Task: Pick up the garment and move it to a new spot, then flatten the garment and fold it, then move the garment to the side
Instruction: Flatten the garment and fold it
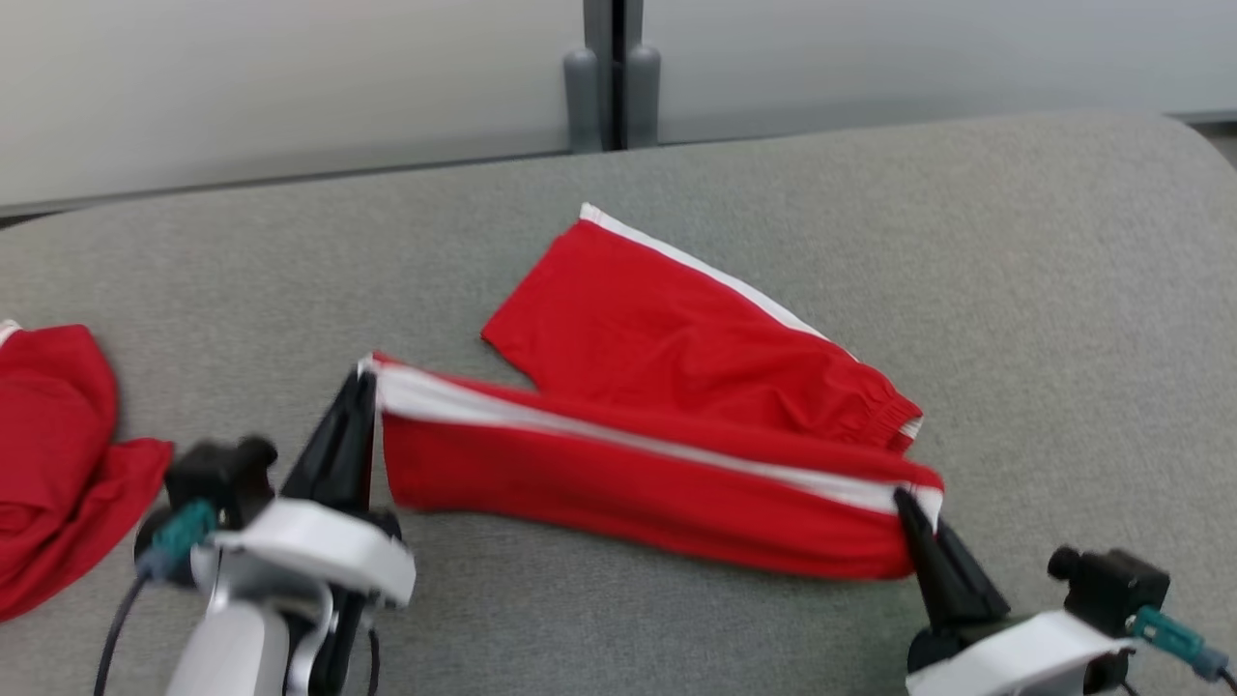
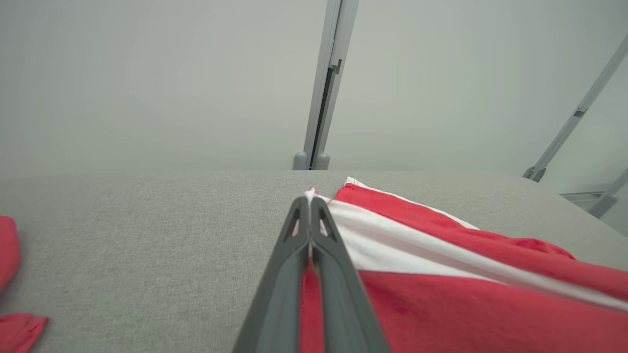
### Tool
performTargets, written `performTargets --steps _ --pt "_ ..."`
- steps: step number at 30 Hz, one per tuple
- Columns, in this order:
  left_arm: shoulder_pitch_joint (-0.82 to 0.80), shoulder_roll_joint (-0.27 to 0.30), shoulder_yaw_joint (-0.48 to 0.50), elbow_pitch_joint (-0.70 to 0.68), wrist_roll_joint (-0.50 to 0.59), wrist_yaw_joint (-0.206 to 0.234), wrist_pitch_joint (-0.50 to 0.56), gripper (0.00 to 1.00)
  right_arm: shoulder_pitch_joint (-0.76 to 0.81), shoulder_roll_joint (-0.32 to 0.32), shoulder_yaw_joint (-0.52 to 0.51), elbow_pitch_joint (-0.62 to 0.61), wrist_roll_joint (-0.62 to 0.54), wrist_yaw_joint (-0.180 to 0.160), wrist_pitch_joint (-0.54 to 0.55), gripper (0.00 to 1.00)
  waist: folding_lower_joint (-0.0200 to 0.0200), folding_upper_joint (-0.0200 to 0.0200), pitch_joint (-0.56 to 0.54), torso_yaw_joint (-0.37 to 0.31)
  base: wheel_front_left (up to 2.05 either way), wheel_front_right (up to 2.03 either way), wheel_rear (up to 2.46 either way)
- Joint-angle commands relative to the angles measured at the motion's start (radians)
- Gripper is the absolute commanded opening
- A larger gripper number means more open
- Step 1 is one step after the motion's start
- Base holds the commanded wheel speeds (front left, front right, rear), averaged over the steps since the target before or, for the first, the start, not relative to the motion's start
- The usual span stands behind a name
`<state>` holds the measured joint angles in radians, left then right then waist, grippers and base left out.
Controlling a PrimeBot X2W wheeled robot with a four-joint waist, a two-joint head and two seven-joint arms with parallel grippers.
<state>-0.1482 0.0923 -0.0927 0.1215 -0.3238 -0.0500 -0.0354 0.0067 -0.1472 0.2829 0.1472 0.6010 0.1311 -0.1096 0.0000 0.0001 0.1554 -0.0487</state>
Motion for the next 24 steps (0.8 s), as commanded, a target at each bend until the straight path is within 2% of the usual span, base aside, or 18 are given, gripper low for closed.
performTargets --steps 1,6,12,21,22,23,24 --pt "-0.041 0.009 -0.001 0.011 0.008 -0.003 0.001 0.00 -0.021 0.001 -0.018 0.007 -0.002 -0.001 0.000 0.00 0.0000 -0.0001 0.042 -0.034 0.00 0.00 0.00" --pt "-0.256 0.017 -0.019 0.117 0.012 -0.022 0.028 0.00 -0.140 0.035 -0.046 0.032 0.004 0.000 -0.010 0.00 0.0000 -0.0001 0.132 -0.089 0.00 0.00 0.00" --pt "-0.496 0.030 -0.052 0.320 0.028 -0.045 0.032 0.00 -0.260 0.053 -0.040 0.091 0.036 0.000 -0.034 0.00 0.0000 -0.0001 0.203 -0.149 0.00 0.00 0.00" --pt "-0.731 0.033 -0.081 0.689 0.035 -0.052 0.030 0.00 -0.367 0.067 0.065 0.179 0.122 0.000 -0.077 0.00 0.0000 -0.0001 0.244 -0.238 0.00 0.00 0.00" --pt "-0.749 0.031 -0.081 0.728 0.032 -0.049 0.039 0.00 -0.377 0.065 0.080 0.188 0.125 0.000 -0.080 0.04 0.0000 -0.0001 0.248 -0.243 0.00 0.00 0.00" --pt "-0.765 0.032 -0.081 0.766 0.032 -0.047 0.040 0.00 -0.387 0.063 0.090 0.195 0.134 0.000 -0.085 0.32 0.0000 -0.0001 0.250 -0.246 0.00 0.00 0.00" --pt "-0.779 0.032 -0.080 0.800 0.028 -0.047 0.038 0.00 -0.395 0.061 0.101 0.204 0.137 0.000 -0.092 0.51 0.0000 -0.0001 0.252 -0.249 0.00 0.00 0.00"
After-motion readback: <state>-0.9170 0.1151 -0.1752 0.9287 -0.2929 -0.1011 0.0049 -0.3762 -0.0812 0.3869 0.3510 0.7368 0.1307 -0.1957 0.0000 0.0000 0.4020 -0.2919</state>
